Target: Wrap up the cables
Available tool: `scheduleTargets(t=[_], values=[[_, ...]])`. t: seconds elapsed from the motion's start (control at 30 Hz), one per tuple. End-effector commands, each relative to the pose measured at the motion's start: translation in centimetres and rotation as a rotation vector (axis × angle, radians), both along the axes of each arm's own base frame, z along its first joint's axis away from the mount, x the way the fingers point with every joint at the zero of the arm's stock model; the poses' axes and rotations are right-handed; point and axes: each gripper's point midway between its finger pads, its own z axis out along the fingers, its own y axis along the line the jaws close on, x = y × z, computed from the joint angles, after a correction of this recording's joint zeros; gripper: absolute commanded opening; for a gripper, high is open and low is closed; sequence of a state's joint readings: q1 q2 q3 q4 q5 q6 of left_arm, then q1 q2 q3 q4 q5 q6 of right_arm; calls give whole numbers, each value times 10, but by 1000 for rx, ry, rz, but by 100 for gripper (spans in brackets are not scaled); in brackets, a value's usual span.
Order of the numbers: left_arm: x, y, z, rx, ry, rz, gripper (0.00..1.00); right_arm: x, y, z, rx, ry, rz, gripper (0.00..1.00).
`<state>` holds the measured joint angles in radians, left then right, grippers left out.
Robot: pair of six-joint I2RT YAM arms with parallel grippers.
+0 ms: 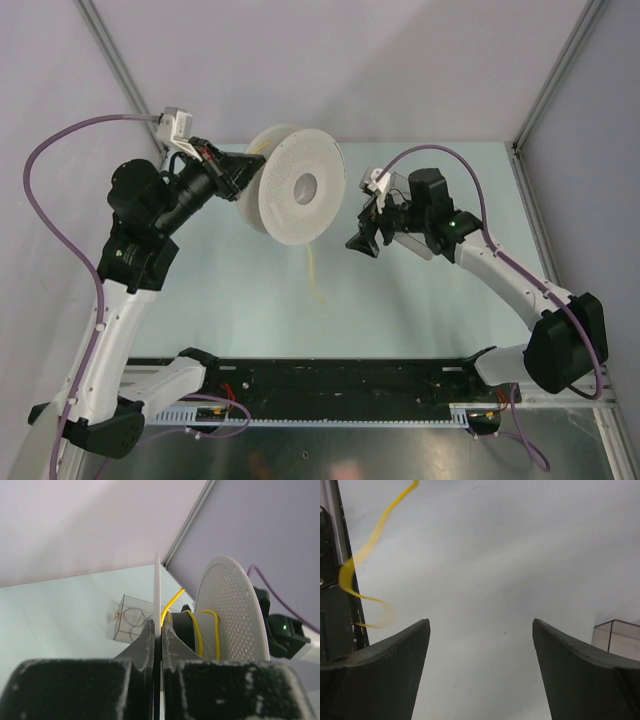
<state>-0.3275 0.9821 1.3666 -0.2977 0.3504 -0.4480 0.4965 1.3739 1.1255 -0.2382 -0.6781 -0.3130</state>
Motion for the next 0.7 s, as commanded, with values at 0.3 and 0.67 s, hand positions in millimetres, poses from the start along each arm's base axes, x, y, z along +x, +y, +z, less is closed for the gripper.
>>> scheduleTargets(t=[0.3,0.67], values=[[7,0,73,-186,-115,-3,0,37,-4,22,90,-197,-72,94],[13,-1,94,-180,-189,-18,0,42,20,-9,74,-175,3,82]])
